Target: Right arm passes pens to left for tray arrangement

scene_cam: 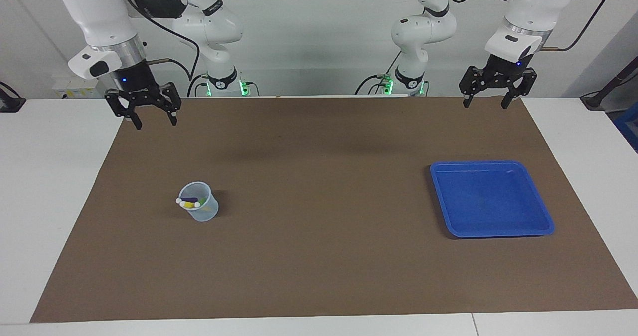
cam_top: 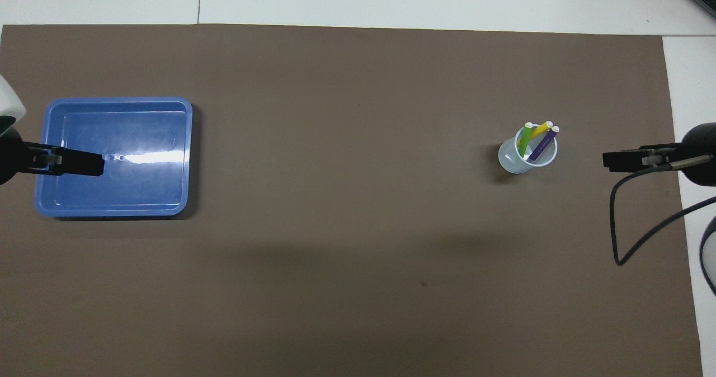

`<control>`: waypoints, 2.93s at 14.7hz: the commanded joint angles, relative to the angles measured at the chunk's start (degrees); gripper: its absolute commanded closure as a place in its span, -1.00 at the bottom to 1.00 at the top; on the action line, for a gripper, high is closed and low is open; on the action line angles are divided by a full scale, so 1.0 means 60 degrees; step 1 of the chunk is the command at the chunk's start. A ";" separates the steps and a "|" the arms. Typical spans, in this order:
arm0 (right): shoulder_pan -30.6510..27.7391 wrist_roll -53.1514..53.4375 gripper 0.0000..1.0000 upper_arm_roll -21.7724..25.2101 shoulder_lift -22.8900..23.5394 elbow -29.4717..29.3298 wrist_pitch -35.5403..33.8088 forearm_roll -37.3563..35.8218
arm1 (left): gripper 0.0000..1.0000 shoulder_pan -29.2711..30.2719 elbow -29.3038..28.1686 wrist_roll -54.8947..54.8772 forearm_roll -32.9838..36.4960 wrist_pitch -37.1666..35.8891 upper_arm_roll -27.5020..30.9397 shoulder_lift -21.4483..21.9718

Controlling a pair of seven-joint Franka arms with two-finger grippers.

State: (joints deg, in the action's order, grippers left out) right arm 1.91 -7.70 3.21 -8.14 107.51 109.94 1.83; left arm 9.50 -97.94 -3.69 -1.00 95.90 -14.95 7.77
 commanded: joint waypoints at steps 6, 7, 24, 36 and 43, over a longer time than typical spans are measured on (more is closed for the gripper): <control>-0.0026 -0.0460 -1.00 -0.0052 0.0171 0.1168 0.1832 0.0164 | -1.00 0.0013 -0.0025 -0.0074 0.0181 -0.0133 -0.0014 0.0125; -0.0026 -0.0634 -1.00 -0.0052 0.0200 0.1197 0.1832 0.0179 | -1.00 0.0013 -0.0025 -0.0074 0.0181 -0.0133 -0.0014 0.0125; -0.0744 -0.7155 -0.67 -0.0140 0.3904 -0.3150 -0.0042 0.0267 | -1.00 0.0013 -0.0025 -0.0074 0.0181 -0.0133 -0.0014 0.0125; -0.1081 -0.6408 -0.69 -0.0184 0.5473 -0.4310 -0.1156 0.1220 | -1.00 0.0013 -0.0025 -0.0074 0.0181 -0.0133 -0.0014 0.0125; -0.0758 -0.6408 -0.60 -0.0242 0.5722 -0.4545 -0.1215 0.1248 | -1.00 0.0013 -0.0025 -0.0074 0.0181 -0.0133 -0.0014 0.0125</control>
State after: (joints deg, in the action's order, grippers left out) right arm -2.91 -47.07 2.01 24.75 82.34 103.35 8.46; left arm 9.50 -97.94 -3.69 -1.00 95.90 -14.95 7.77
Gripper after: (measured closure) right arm 0.198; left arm 0.000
